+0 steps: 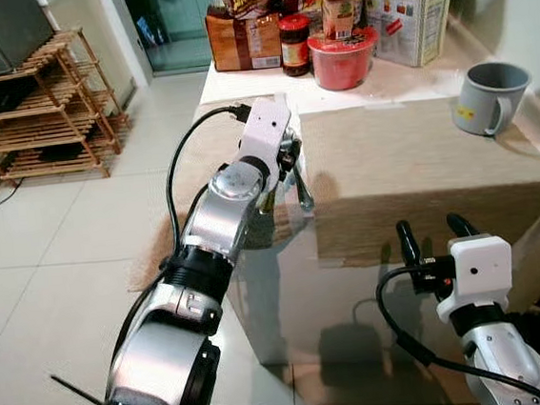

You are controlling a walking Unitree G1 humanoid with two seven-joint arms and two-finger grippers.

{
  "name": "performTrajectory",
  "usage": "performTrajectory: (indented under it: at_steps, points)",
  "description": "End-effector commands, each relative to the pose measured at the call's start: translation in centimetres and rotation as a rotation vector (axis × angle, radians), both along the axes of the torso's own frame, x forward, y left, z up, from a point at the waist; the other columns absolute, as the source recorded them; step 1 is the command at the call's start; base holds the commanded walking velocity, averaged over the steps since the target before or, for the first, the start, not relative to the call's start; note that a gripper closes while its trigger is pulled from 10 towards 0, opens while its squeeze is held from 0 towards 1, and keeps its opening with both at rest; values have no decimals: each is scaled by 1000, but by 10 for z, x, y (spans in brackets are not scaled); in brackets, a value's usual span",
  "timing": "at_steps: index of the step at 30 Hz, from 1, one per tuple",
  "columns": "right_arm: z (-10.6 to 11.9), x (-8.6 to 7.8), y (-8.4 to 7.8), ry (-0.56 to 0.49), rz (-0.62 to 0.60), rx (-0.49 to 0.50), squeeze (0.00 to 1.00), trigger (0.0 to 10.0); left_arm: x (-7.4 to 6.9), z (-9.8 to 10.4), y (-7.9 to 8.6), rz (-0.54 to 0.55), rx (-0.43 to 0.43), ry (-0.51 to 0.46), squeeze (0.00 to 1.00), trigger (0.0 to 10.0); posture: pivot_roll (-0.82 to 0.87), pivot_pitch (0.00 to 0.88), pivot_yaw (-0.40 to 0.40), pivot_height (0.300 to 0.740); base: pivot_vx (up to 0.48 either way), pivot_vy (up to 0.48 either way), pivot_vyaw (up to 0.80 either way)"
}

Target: Setting the table

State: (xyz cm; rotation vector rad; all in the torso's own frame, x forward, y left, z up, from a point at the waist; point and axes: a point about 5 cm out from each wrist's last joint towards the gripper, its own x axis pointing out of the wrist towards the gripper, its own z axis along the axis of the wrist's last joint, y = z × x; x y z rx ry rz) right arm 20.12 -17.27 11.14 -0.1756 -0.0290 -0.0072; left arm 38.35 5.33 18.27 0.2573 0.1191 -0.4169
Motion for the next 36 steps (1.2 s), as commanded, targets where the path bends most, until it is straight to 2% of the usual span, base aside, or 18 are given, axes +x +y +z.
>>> performTrajectory:
  at_steps: [1, 8, 11, 14, 18, 22, 27, 33, 36]
  points:
    - [2, -2, 2, -2, 6, 0, 0, 10000, 5, 4, 5, 24, 15, -11, 0, 10000, -135, 0, 123, 723, 0, 0, 0]
    - [1, -6, 3, 8, -3, 3, 0, 10000, 10, 0, 6, 24, 74, 43, 0, 10000, -142, 0, 132, 723, 0, 0, 0]
    - [1, -6, 3, 10, -5, 5, 0, 10000, 11, -2, 8, 23, 73, 72, 0, 10000, -141, 0, 134, 723, 0, 0, 0]
    - [0, -6, 3, 12, -5, 7, 0, 10000, 10, -9, 9, 14, 27, 162, 0, 10000, -136, 0, 133, 723, 0, 0, 0]
    - [0, -5, 4, 13, -1, 8, 0, 10000, 10, -12, 8, 3, 3, 207, 0, 10000, -131, 0, 132, 723, 0, 0, 0]
    - [0, -3, 4, 11, 2, 9, 0, 10000, 10, -15, 9, -13, -1, 262, 0, 10000, -127, 0, 133, 723, 0, 0, 0]
    - [0, -2, 6, 10, 8, 12, 0, 10000, 10, -19, 10, -23, 47, 291, 0, 10000, -123, 0, 136, 723, 0, 0, 0]
    - [0, -1, 7, 9, 10, 14, 0, 10000, 7, -28, 8, -26, 11, 387, 0, 10000, -124, 0, 137, 723, 0, 0, 0]
    - [0, -1, 8, 10, 12, 13, 0, 10000, 7, -32, 10, -20, 27, 402, 0, 10000, -124, 0, 137, 723, 0, 0, 0]
